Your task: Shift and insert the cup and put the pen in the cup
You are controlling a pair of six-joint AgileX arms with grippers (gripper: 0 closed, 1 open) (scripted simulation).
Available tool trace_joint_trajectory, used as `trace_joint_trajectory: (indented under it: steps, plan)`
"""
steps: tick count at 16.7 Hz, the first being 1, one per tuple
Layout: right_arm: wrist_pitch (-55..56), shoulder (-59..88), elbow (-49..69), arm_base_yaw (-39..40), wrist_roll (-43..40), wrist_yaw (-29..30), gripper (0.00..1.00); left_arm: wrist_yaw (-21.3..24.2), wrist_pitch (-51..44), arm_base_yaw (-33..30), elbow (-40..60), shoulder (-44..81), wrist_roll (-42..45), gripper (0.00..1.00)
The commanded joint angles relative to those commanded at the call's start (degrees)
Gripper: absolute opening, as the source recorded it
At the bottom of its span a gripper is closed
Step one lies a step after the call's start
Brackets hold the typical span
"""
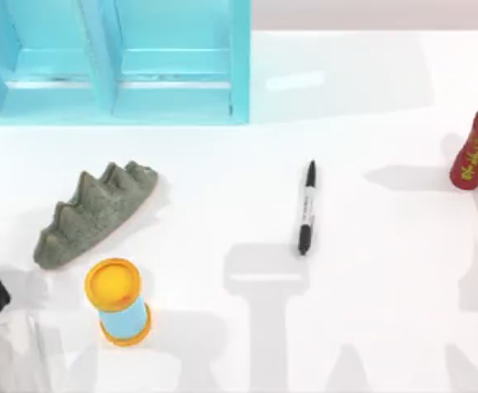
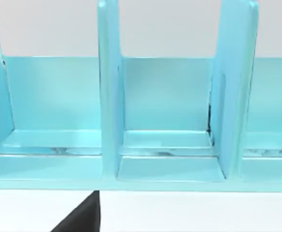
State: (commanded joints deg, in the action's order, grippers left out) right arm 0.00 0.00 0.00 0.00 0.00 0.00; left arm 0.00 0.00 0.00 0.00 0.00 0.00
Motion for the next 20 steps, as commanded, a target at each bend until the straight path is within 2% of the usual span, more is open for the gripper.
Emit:
trace_joint_trajectory:
  steps: [4, 8, 20]
  plan:
    - [-1.69, 1.77, 1.77, -0.72, -0.61, 0.07, 1.0, 0.0, 0.0, 0.0, 0.0, 0.0, 0.0, 1.0]
    - [-10.91, 12.62, 12.63, -4.35, -4.01, 0.18, 1.0, 0.0, 0.0, 0.0, 0.0, 0.0, 0.0, 1.0]
    - [-58.72, 81.36, 70.08, -21.47, -20.56, 0.1, 1.0, 0.0, 0.0, 0.0, 0.0, 0.0, 0.0, 1.0]
